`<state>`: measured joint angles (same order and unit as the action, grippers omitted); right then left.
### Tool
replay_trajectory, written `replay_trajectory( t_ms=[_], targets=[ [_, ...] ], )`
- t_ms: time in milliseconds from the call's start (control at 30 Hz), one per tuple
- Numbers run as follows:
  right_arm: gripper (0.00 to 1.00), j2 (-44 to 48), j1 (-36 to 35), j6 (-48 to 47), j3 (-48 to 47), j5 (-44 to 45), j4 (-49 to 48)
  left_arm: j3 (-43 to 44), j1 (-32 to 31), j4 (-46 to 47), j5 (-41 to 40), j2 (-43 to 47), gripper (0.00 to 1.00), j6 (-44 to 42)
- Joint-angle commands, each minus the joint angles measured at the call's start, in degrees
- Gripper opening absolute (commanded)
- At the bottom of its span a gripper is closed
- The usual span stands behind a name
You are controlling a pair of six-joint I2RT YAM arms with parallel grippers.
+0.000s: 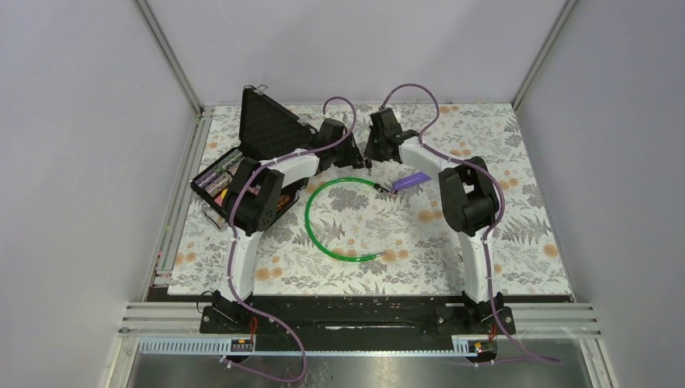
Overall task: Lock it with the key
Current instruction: Place the lock at the center of the board, then pick up the lock from the center of the board.
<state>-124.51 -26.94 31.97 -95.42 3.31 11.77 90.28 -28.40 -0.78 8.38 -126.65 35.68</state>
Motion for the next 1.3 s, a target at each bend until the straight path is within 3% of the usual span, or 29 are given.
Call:
replay_trajectory(
  t_ms=[0, 167, 467, 667, 833, 1033, 1133, 1267],
  targets=[
    [0.18, -2.61, 1.52, 3.53, -4.14, -0.35, 4.22, 2.99, 0.53, 1.78, -1.79, 0.22, 0.36, 0.42],
    [0.35, -1.19, 3.15, 4.08, -5.25, -2.66, 6.03, 3.51, 0.55, 0.87, -5.59, 2.17, 0.52, -0.31],
    [0.55, 13.19, 7.16, 3.63, 3.20, -1.73, 8.28, 2.98, 0.29, -0.71, -5.52, 7.85, 0.55, -1.60],
    [0.67, 26.79, 11.29, 2.48, 19.23, 4.09, 11.34, -4.60, -2.18, 4.15, -1.30, 15.49, 0.61, -7.06],
    [0.75, 38.72, 17.18, 2.70, 36.12, 7.96, 12.19, -10.70, -5.80, 4.72, 0.20, 23.70, 0.75, -11.55],
    [0.88, 51.31, 23.18, 6.62, 48.72, 14.05, 14.29, -15.19, -9.60, 2.43, -0.36, 31.63, 0.92, -14.81],
    [0.89, 55.02, 25.44, 9.83, 51.99, 17.76, 17.36, -17.21, -10.64, 1.31, -1.74, 34.75, 0.99, -15.21],
    [0.86, 56.87, 27.38, 14.11, 54.63, 19.66, 19.92, -20.75, -10.62, 2.38, -0.96, 38.16, 0.99, -13.11]
  ],
)
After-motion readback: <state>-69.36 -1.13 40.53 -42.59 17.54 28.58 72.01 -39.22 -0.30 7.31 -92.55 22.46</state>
